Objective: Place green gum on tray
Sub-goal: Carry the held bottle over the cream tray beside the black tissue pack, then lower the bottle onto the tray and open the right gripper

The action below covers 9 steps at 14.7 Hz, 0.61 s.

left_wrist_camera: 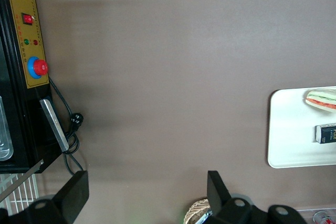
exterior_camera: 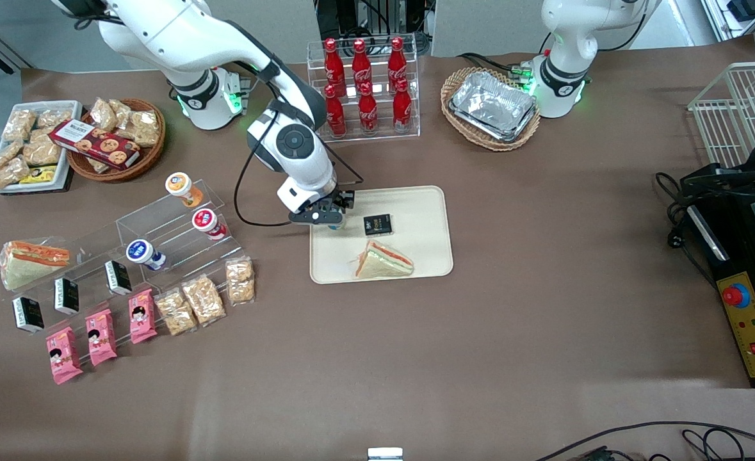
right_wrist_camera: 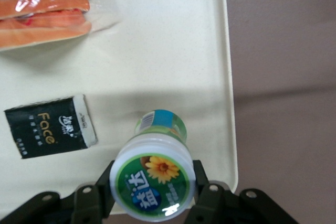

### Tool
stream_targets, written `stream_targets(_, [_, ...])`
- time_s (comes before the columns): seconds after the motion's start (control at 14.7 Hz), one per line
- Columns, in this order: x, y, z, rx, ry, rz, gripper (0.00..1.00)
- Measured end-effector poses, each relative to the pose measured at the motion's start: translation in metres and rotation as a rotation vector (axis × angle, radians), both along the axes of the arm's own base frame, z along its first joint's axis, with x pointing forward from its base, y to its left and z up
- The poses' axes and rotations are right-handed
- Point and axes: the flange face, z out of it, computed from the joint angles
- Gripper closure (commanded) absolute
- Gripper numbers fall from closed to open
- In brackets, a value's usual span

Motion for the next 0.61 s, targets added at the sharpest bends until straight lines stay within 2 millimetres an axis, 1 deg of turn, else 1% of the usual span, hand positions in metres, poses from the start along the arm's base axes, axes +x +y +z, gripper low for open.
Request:
stream_targets(0.07, [0.0, 0.0, -0.005, 0.002, 0.005, -0.001, 0.59])
stream_targets(0.14, [0.0, 0.0, -0.008, 0.001, 0.012, -0.002, 0.44])
stream_targets(0.2, [-0.001, 0.0, -0.011, 0.0, 0.017, -0.003, 0.37])
stream_targets(0.27, [0.0, -0.001, -0.014, -0.001, 0.021, -0.004, 0.22])
stream_targets(0.41, [0.0, -0.001, -0.015, 0.001, 0.022, -0.006, 0.0])
stream_targets(0.61, [0.002, -0.002, -0.015, -0.001, 0.022, -0.013, 0.0])
